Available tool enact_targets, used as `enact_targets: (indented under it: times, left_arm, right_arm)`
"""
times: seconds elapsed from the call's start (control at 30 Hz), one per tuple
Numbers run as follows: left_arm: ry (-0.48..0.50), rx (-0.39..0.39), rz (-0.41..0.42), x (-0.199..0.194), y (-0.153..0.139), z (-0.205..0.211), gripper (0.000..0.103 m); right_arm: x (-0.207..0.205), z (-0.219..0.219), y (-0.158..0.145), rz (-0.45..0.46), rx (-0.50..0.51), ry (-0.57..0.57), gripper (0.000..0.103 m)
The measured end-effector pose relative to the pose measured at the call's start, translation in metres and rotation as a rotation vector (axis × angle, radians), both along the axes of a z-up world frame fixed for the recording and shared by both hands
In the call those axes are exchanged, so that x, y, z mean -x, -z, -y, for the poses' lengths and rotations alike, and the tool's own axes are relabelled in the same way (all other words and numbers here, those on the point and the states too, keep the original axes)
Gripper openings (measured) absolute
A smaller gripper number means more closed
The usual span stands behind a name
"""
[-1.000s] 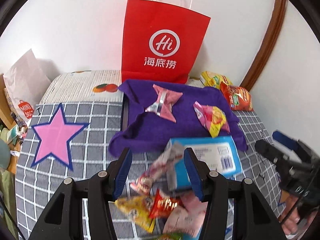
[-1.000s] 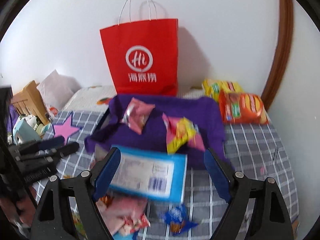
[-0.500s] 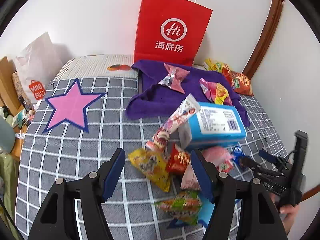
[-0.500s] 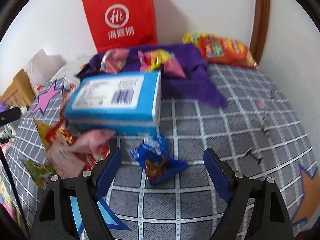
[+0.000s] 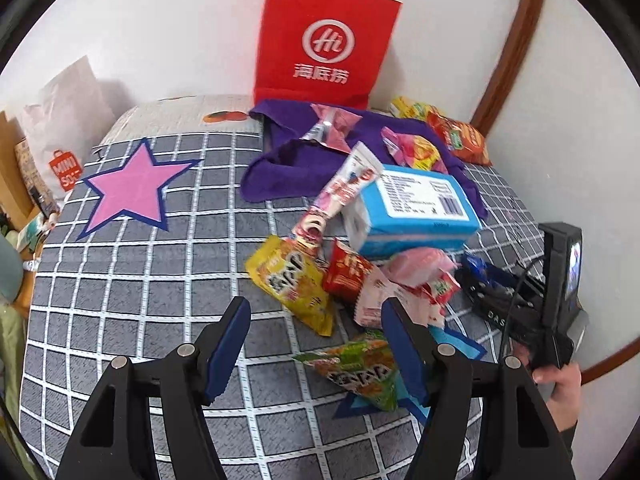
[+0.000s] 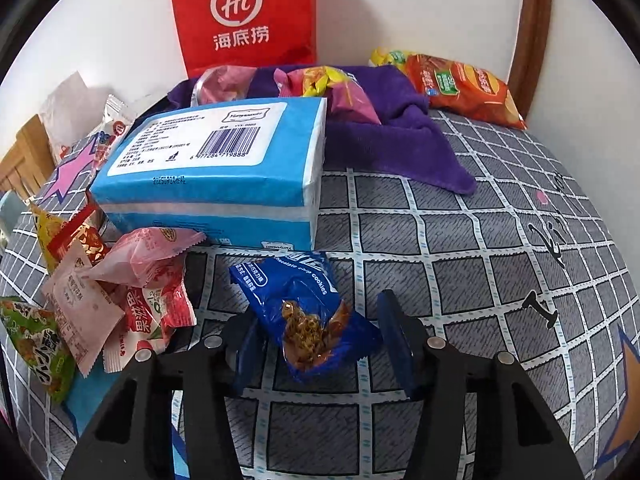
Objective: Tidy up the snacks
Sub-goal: 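Grasp the green snack bag with left tool while right tool grasps blue candy bag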
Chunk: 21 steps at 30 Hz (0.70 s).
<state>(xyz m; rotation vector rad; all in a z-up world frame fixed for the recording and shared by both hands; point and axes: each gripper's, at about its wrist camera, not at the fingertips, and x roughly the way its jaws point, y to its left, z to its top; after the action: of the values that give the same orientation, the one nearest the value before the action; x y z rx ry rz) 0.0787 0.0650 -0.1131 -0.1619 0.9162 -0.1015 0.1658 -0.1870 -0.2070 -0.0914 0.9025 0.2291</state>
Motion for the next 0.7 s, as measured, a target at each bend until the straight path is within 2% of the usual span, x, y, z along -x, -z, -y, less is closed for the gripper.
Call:
enact_targets:
  times: [0.2,0.5,0.7]
  left_arm:
    - [0.094,0.057,-0.022,0.004,0.01,0.017,0.066]
    - [0.121,-0.005,-0.075,0.002,0.039,0.033,0.066]
    - [0.12,-0.001,-0.091,-0.003,0.052,0.037,0.066]
  right_arm:
    - [-0.001,0.001,0.001,0.0,-0.007,0.003,0.054]
    - [-0.001,-0.001,0.002,0.0,0.0,-0.002,0.056]
    - [-0.001,-0.002,0.003,0.0,-0.004,-0.008,0.058]
